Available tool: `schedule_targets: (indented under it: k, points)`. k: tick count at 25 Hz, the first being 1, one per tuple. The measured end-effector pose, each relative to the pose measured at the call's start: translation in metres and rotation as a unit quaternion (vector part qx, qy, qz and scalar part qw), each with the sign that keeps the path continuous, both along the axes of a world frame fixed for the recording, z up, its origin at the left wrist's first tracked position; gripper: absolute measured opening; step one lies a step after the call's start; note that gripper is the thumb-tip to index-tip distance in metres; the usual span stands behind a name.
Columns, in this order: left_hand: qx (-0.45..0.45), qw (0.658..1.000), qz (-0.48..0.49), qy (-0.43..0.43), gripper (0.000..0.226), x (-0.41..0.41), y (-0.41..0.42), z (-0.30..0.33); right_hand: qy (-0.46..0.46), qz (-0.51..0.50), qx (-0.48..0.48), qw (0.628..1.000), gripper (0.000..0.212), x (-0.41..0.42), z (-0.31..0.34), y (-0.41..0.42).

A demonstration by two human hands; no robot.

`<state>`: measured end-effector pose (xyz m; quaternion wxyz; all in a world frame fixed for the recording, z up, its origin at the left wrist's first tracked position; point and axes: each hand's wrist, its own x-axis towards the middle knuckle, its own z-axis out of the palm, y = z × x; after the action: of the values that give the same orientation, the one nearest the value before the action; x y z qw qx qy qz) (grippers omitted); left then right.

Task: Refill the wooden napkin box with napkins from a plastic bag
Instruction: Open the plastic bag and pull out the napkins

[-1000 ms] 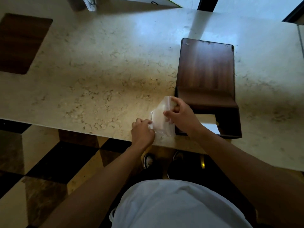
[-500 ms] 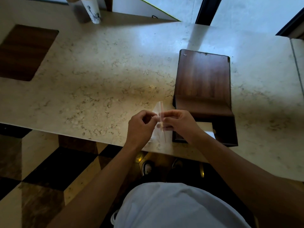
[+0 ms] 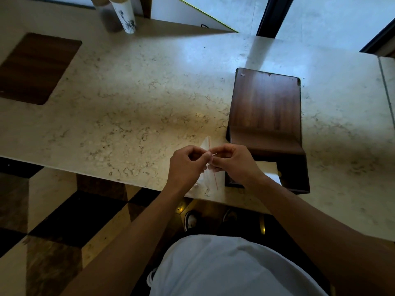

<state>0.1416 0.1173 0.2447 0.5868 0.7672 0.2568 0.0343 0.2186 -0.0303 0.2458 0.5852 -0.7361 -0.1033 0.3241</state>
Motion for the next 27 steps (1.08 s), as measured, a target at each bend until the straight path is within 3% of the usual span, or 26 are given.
schedule_targets:
  k: [7, 15, 21, 27]
  points:
    - [-0.023, 0.999, 0.019, 0.016, 0.017, 0.005, 0.002, 0.006, -0.02, 0.015, -0.001, 1.0, 0.016, 0.007, 0.001, 0.005]
    - [-0.064, 0.997, 0.022, 0.042, 0.011, 0.013, 0.007, 0.004, 0.035, 0.011, 0.005, 0.999, 0.027, 0.011, 0.001, 0.004]
    - [-0.075, 0.996, -0.006, 0.057, 0.01, 0.013, 0.015, 0.003, 0.048, 0.03, -0.001, 0.998, 0.02, 0.013, 0.001, 0.003]
    - [-0.057, 0.983, -0.098, 0.146, 0.031, 0.016, 0.018, 0.008, 0.046, 0.048, -0.007, 0.998, 0.011, 0.013, 0.004, 0.005]
